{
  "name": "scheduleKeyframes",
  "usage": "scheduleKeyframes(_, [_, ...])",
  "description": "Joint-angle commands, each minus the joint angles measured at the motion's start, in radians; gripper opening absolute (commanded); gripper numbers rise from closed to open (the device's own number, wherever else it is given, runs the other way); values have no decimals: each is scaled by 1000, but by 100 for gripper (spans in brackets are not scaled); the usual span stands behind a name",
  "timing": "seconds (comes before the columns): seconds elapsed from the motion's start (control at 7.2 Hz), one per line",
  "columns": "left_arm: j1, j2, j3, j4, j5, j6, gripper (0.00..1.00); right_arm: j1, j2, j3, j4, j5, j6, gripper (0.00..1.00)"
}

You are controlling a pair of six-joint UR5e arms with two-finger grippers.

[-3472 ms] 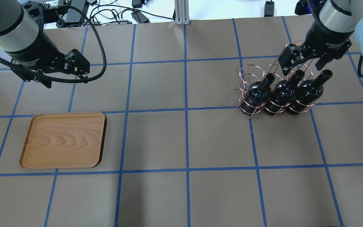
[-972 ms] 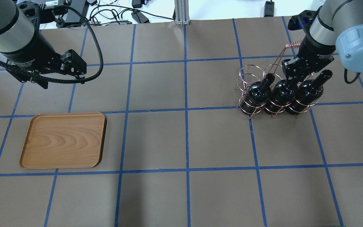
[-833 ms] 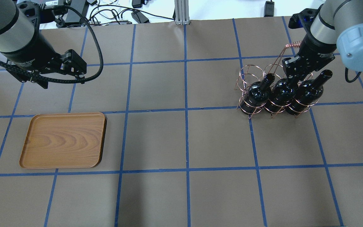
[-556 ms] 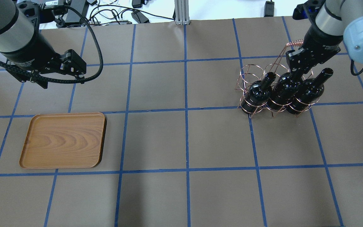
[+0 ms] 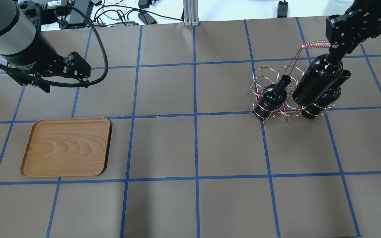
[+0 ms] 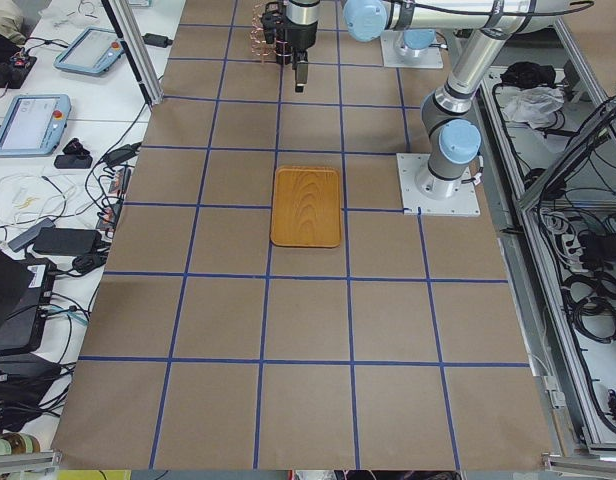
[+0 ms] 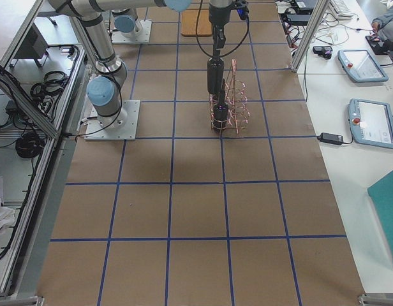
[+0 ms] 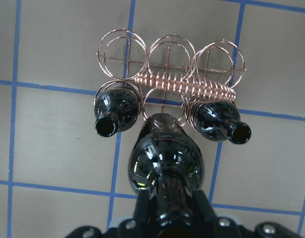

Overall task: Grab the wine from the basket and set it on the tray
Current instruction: 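Lift the bottle out of the rack with the right gripper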

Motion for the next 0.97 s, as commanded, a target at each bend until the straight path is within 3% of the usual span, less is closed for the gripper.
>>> scheduleKeyframes(0.0, [0, 0, 0, 1, 0, 0, 100, 40, -74, -2, 128, 50, 146, 8])
scheduleKeyframes(0.28, [0, 0, 0, 1, -1, 0, 100, 190, -96, 54, 110, 50, 360, 5])
scheduleKeyframes(0.42, [2, 0, 0, 3, -1, 0, 100, 309, -83, 85, 2, 50, 505, 6])
scheduleKeyframes(0.83, [60, 6, 1, 3, -1, 55, 100, 583, 100, 107, -239, 33, 929, 7])
